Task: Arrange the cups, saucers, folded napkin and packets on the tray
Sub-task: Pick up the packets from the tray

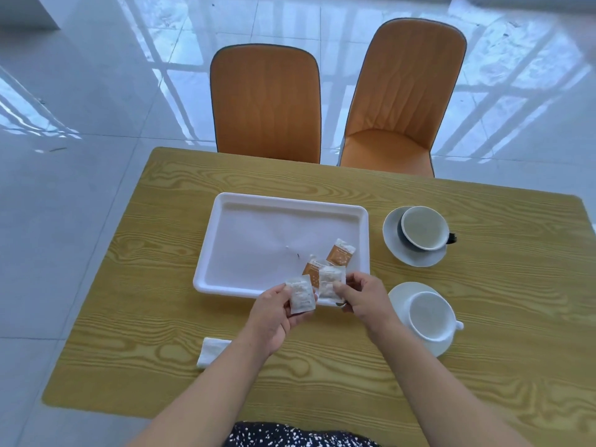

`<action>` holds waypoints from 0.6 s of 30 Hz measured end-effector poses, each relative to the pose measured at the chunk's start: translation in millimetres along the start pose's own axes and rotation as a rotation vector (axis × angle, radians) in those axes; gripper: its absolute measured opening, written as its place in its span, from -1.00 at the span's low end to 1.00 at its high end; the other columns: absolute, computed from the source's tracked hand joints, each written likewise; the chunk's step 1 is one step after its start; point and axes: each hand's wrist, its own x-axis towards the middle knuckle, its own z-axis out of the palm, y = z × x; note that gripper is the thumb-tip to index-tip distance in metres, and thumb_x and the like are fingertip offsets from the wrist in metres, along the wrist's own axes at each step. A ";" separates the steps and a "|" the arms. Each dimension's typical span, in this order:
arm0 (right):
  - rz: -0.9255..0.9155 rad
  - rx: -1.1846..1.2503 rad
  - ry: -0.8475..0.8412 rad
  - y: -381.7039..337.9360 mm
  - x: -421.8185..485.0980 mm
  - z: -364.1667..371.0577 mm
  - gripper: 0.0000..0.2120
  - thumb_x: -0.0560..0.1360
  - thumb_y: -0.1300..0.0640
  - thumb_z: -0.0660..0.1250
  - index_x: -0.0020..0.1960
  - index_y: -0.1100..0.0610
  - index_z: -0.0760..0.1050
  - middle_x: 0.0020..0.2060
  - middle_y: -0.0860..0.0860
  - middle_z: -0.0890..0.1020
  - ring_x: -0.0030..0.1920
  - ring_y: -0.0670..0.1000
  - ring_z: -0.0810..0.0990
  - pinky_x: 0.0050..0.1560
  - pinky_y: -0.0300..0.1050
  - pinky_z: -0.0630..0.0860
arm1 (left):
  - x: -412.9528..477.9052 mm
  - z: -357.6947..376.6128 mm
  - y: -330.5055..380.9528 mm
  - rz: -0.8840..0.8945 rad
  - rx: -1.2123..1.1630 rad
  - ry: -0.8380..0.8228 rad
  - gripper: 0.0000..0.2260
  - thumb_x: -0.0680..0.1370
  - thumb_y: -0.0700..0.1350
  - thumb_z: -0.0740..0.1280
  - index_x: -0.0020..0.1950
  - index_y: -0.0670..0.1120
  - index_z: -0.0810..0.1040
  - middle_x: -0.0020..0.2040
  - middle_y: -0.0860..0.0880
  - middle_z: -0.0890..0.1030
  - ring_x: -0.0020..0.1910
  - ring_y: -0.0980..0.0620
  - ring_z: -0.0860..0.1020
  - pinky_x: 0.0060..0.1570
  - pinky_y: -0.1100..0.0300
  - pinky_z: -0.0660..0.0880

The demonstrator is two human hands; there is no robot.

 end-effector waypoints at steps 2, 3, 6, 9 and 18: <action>-0.014 0.038 -0.030 1.5 -6.5 1.9 -0.97 0.52 0.25 0.42 -0.10 0.22 0.61 -0.31 0.06 0.63 -0.32 -0.04 0.56 -0.35 -0.20 0.49 | -0.1 5.2 -0.3 -0.002 -0.001 0.000 -0.77 0.68 -0.23 0.14 0.15 -0.30 0.55 -0.07 -0.24 0.72 -0.12 -0.15 0.70 -0.14 -0.02 0.67; -0.020 0.043 -0.039 2.6 -8.4 3.6 -0.95 0.51 0.25 0.43 -0.09 0.24 0.60 -0.30 0.08 0.62 -0.30 -0.02 0.55 -0.35 -0.20 0.49 | -0.5 7.5 -0.6 -0.005 0.006 -0.008 -0.77 0.68 -0.22 0.14 0.13 -0.29 0.56 -0.08 -0.24 0.72 -0.13 -0.15 0.70 -0.15 -0.02 0.68; -0.039 0.007 -0.042 5.7 -11.9 11.6 -0.90 0.49 0.22 0.46 -0.13 0.23 0.58 -0.34 0.04 0.59 -0.33 -0.04 0.53 -0.37 -0.20 0.49 | -2.2 12.7 -2.6 -0.027 0.016 -0.032 -0.73 0.69 -0.20 0.11 0.09 -0.27 0.58 -0.10 -0.22 0.72 -0.17 -0.12 0.71 -0.16 0.00 0.68; -0.063 -0.083 -0.048 9.9 -11.5 17.9 -0.83 0.47 0.20 0.48 -0.16 0.26 0.53 -0.38 0.00 0.53 -0.35 -0.04 0.48 -0.33 -0.15 0.45 | -4.4 15.1 -5.9 -0.040 -0.002 -0.043 -0.69 0.70 -0.18 0.07 0.12 -0.28 0.58 -0.06 -0.24 0.72 -0.14 -0.13 0.72 -0.15 -0.03 0.68; -0.083 -0.369 0.090 19.5 -12.1 31.2 -0.68 0.44 -0.01 0.49 -0.30 0.05 0.38 -0.40 -0.11 0.50 -0.39 -0.12 0.42 -0.33 -0.20 0.35 | -4.1 9.7 -17.1 -0.011 0.002 -0.063 -0.71 0.69 -0.15 0.15 0.18 -0.30 0.58 0.08 -0.29 0.68 0.04 -0.15 0.68 0.05 -0.06 0.64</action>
